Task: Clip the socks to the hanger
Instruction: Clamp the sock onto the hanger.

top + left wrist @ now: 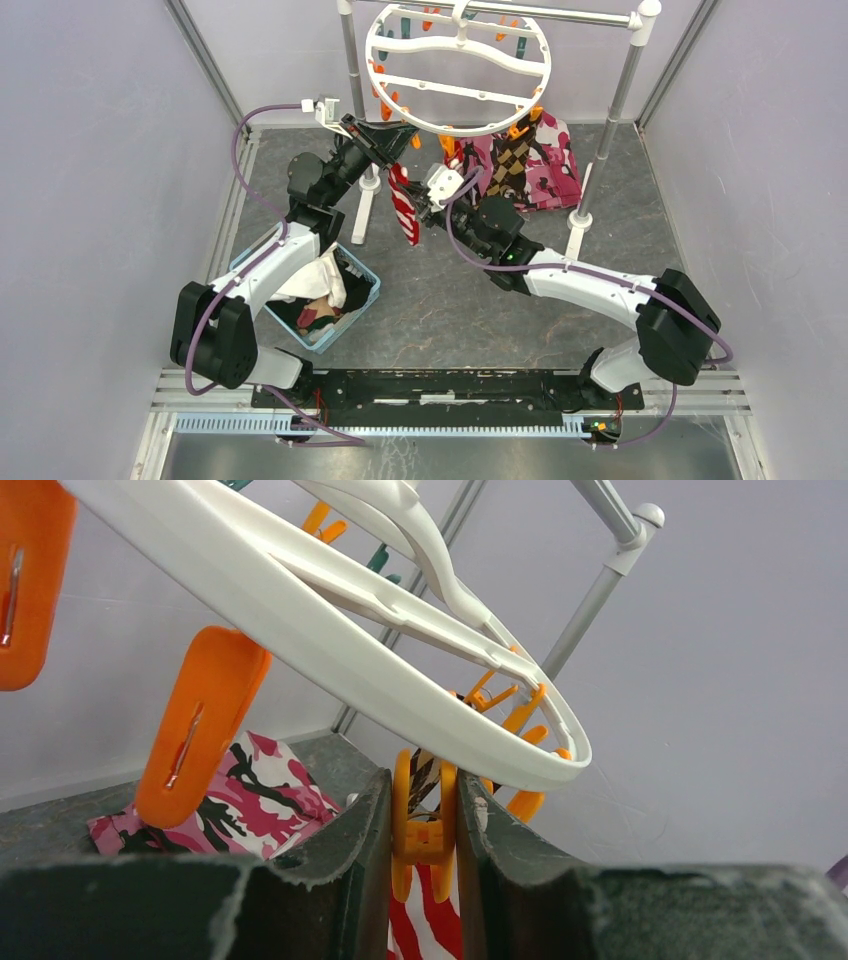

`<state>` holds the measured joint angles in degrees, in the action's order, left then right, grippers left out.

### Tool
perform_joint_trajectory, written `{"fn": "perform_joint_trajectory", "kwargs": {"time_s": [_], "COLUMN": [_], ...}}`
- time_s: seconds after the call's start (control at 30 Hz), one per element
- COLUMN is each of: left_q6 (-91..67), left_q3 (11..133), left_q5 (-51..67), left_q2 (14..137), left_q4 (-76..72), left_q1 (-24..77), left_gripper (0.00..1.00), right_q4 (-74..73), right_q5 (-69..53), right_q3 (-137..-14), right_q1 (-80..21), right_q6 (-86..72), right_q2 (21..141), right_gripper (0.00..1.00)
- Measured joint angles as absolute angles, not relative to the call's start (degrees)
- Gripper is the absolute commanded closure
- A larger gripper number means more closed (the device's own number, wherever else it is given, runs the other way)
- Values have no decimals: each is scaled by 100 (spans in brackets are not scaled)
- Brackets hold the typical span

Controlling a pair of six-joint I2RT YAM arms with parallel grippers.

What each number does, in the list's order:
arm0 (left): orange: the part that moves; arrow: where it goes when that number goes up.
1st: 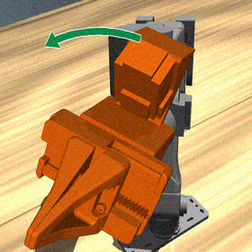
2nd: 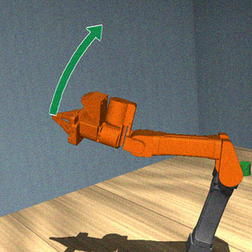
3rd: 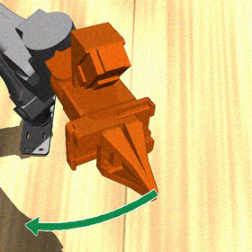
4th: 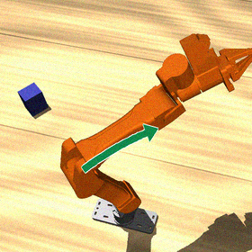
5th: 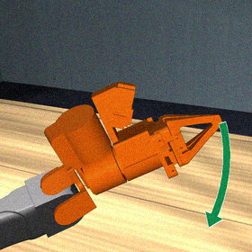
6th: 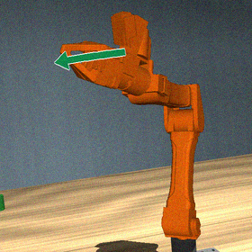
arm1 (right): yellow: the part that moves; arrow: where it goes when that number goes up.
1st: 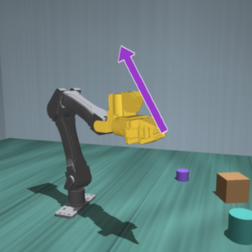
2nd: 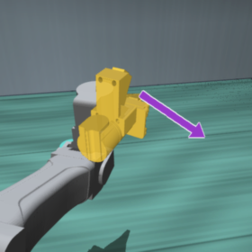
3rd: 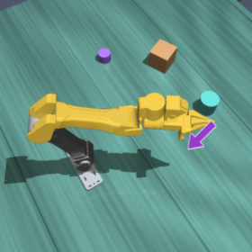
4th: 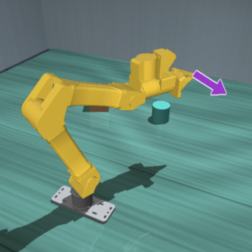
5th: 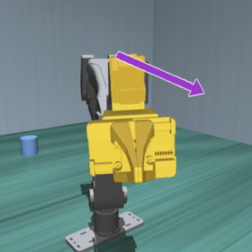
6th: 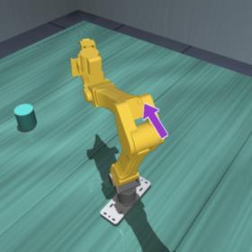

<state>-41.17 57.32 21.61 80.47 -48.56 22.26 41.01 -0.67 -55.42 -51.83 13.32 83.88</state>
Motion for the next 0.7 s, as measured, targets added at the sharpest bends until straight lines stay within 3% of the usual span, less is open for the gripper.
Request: {"fn": "perform_joint_trajectory", "kwargs": {"time_s": [0.7], "left_q6": [-4117], "left_q3": [5682], "left_q5": [2287], "left_q2": [8018], "left_q4": [-4980], "left_q1": [2226], "left_gripper": [98], "right_q4": [4447], "right_q5": [-292], "right_q3": [-5723], "right_q1": [-4499], "right_q6": [290], "right_q2": [8521], "right_gripper": [100]}}
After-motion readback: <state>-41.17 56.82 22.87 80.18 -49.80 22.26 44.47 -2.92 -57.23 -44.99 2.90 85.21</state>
